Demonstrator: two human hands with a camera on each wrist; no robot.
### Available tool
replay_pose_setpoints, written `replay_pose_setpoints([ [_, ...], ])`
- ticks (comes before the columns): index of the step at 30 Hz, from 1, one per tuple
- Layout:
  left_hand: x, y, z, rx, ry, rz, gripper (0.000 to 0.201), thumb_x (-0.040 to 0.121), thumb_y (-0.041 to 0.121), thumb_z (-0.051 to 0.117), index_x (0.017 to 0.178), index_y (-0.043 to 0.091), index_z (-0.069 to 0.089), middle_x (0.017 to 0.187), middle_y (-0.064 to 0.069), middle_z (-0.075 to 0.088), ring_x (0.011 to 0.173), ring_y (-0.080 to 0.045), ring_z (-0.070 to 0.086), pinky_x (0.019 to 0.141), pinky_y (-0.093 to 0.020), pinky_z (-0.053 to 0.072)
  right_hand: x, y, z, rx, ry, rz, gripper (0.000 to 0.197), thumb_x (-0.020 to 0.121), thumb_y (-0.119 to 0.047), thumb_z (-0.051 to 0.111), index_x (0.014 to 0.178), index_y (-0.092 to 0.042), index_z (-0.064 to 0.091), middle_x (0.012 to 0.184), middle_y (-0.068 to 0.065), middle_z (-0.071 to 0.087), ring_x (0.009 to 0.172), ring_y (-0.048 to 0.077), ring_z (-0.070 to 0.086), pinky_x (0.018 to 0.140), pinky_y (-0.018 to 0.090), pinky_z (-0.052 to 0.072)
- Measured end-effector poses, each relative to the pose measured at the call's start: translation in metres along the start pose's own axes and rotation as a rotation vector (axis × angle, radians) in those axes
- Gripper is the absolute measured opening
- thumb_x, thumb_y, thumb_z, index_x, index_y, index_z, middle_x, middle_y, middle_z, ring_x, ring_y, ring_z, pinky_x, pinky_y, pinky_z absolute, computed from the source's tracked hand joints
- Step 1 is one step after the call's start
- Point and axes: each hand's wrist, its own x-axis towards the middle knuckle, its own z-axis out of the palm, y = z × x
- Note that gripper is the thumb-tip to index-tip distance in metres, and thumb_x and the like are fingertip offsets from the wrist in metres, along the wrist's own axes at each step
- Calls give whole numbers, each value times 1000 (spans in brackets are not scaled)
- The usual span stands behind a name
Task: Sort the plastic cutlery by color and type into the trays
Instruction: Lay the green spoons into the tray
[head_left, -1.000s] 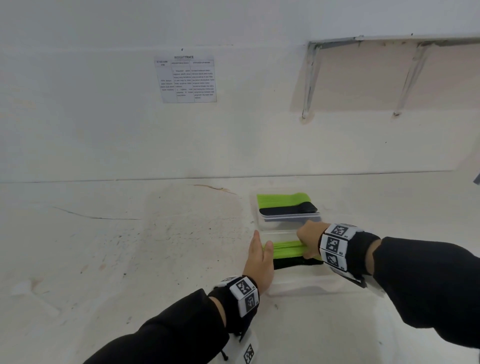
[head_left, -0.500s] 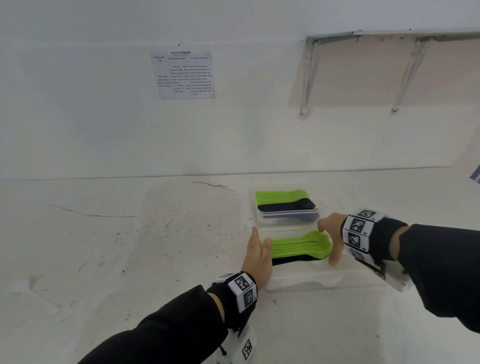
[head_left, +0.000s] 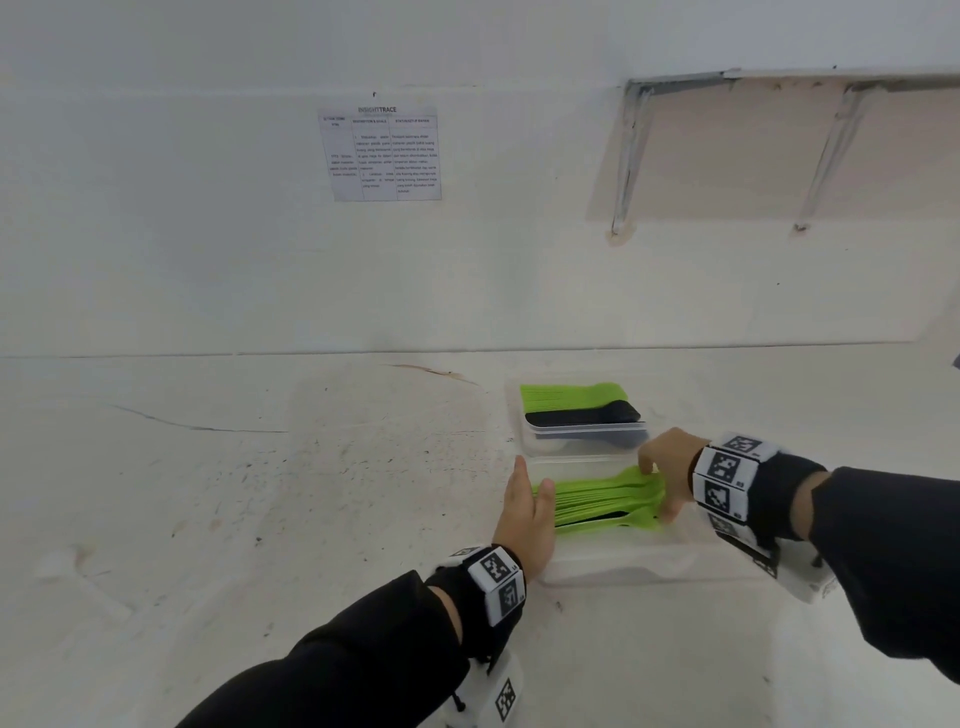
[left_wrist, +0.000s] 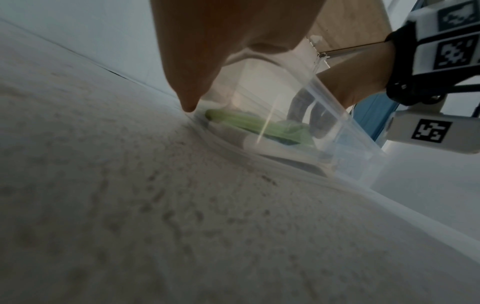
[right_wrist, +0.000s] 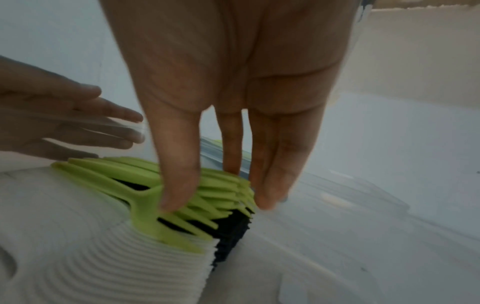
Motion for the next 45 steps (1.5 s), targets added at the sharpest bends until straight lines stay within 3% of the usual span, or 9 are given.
replay_pose_setpoints([
  [5,0,0,0,10,-7,-4,57,103,30,24,150,10,-2,159,-3,-1,146,-13,2,115,-22,3,2,5,7,25,-2,-7,62,82,-32,68,135,-14,43,136,4,48,125,21,48,100,27,42],
  [8,0,0,-1,24,-6,-11,58,102,30,26,150,10,-2,159,-3,-1,146,-14,2,115,-23,4,2,12,5,14,-6,-14,49,92,-18,51,139,-17,39,140,5,44,128,21,45,103,27,39],
  [14,6,6,-6,170,-37,-37,73,97,33,44,150,13,-2,158,-9,-3,146,-20,5,115,-30,12,4,18,-3,-58,83,-101,54,95,-2,27,129,-36,51,133,4,49,114,22,56,89,28,45],
  [17,10,9,-11,276,-71,-47,81,92,34,55,150,21,1,157,-7,-7,145,-23,12,115,-32,19,8,9,-8,-183,17,-150,52,98,-6,30,135,-40,44,138,5,42,121,25,52,94,31,44],
  [24,11,6,-8,314,-124,-42,101,81,24,69,150,20,-5,156,-10,-3,144,-20,13,112,-26,21,18,-7,-13,-335,-67,-180,41,98,-8,37,136,-21,42,139,10,39,123,28,48,93,35,43],
  [35,8,3,-2,120,-19,-67,84,91,14,52,150,12,-8,157,-6,10,144,-18,13,115,-26,15,16,-3,10,-124,33,-224,30,100,-16,34,124,-7,50,129,11,46,111,25,47,92,35,42],
  [38,8,2,-2,123,-20,-67,84,91,14,52,150,12,-7,156,-6,11,144,-18,14,115,-26,15,13,0,20,-106,85,-260,42,100,-35,30,125,-6,49,131,13,43,101,21,44,95,36,40],
  [41,8,3,-3,115,-26,-67,84,91,13,52,150,12,-8,157,-6,10,144,-18,13,116,-27,15,10,4,28,-69,75,-261,60,92,-55,40,132,-10,43,132,6,38,122,22,41,102,36,39],
  [45,8,3,-3,102,-27,-71,83,91,13,51,150,13,-8,157,-5,10,144,-17,14,116,-28,16,9,9,25,-42,103,-311,62,87,-47,54,137,-16,35,134,3,38,123,21,43,100,33,41],
])
